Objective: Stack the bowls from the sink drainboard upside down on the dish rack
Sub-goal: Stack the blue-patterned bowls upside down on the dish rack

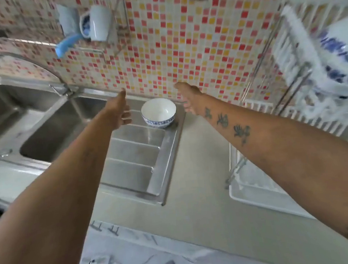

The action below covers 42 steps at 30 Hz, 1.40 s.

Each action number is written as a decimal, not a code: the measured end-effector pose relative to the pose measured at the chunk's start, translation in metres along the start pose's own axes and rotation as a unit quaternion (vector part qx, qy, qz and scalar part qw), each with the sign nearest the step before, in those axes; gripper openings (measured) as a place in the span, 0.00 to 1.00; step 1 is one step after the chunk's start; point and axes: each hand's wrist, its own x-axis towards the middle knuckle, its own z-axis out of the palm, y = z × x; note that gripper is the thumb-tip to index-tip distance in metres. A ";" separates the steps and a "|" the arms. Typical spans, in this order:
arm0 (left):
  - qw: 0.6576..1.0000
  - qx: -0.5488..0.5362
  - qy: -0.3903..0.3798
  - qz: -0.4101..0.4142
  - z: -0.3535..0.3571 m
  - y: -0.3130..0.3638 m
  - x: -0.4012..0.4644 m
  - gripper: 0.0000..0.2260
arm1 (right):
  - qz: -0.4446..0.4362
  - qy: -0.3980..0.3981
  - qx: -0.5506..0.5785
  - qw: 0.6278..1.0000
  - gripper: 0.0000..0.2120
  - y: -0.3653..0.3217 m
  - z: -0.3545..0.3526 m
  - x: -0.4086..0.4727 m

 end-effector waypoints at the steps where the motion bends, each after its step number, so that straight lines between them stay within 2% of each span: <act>1: 1.000 0.004 0.000 -0.009 -0.001 -0.009 0.012 0.30 | 0.017 0.008 -0.002 1.000 0.28 0.008 0.004 0.012; 6: 0.999 0.017 -0.011 -0.037 0.008 -0.035 0.063 0.28 | 0.076 0.022 -0.001 0.997 0.32 0.036 0.025 0.064; 13: 0.997 0.053 -0.028 -0.038 0.031 -0.046 0.113 0.27 | 0.105 0.010 0.007 0.994 0.33 0.055 0.041 0.115; 19: 0.997 0.030 -0.031 -0.066 0.033 -0.049 0.138 0.27 | 0.128 -0.012 0.017 0.991 0.31 0.067 0.056 0.139; 24: 0.995 -0.019 -0.044 -0.087 0.040 -0.053 0.149 0.22 | 0.132 -0.011 0.034 0.991 0.24 0.072 0.067 0.147; 31: 0.996 0.004 -0.045 -0.079 0.045 -0.058 0.157 0.20 | 0.126 -0.011 0.131 0.983 0.32 0.076 0.070 0.152; 35: 0.997 0.011 -0.042 -0.071 0.053 -0.064 0.154 0.22 | 0.127 0.001 0.158 0.979 0.32 0.077 0.073 0.148; 42: 0.995 0.039 -0.062 -0.066 0.049 -0.068 0.135 0.23 | 0.115 0.037 0.128 0.984 0.27 0.074 0.072 0.119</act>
